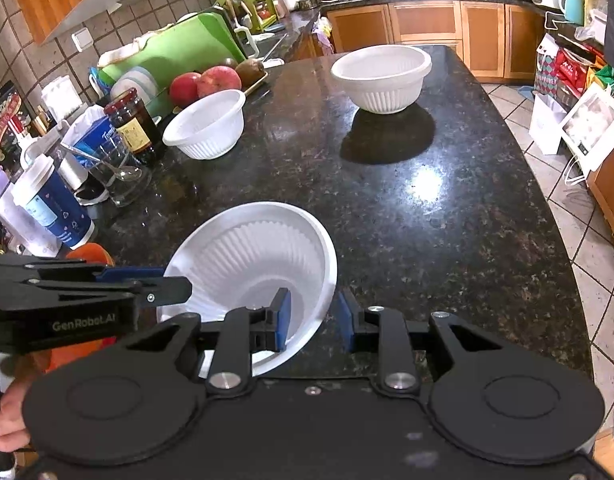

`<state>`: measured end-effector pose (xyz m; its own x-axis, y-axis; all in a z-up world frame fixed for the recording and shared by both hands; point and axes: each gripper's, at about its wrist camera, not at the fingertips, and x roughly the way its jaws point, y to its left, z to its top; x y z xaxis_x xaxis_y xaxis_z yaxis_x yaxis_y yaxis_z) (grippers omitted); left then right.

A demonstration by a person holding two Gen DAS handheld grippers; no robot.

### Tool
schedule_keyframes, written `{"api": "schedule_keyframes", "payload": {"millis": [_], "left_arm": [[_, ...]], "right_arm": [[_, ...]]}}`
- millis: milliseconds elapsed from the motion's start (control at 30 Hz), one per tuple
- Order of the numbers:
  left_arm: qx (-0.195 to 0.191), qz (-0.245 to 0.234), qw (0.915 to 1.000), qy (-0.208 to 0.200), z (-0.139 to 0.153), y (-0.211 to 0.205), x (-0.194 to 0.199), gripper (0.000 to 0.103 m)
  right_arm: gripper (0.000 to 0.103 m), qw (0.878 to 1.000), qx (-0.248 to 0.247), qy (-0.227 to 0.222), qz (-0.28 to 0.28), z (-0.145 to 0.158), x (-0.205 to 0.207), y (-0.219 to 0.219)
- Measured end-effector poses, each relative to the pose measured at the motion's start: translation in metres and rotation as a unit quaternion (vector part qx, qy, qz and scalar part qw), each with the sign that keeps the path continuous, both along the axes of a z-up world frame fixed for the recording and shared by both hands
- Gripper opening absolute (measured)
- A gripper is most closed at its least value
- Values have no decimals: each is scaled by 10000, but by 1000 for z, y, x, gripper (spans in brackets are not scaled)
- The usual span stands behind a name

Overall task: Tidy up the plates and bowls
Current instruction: 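Lift the white bowl with the left tool and carry it toward the plates, then lower the white bowl onto the counter and open the left tool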

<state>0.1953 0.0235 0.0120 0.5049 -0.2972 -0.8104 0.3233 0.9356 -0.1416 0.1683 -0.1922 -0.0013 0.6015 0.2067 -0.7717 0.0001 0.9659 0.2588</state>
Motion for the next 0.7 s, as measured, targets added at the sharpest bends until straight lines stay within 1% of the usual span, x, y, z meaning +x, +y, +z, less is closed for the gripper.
{"api": "schedule_keyframes", "payload": {"millis": [467, 700], "left_arm": [[-18, 129, 9997, -192, 10, 11, -4, 33], [-23, 45, 9993, -365, 19, 11, -5, 33]], "right_arm": [[29, 9998, 27, -195, -87, 12, -12, -4], [29, 9988, -47, -345, -354, 25, -27, -22]]}}
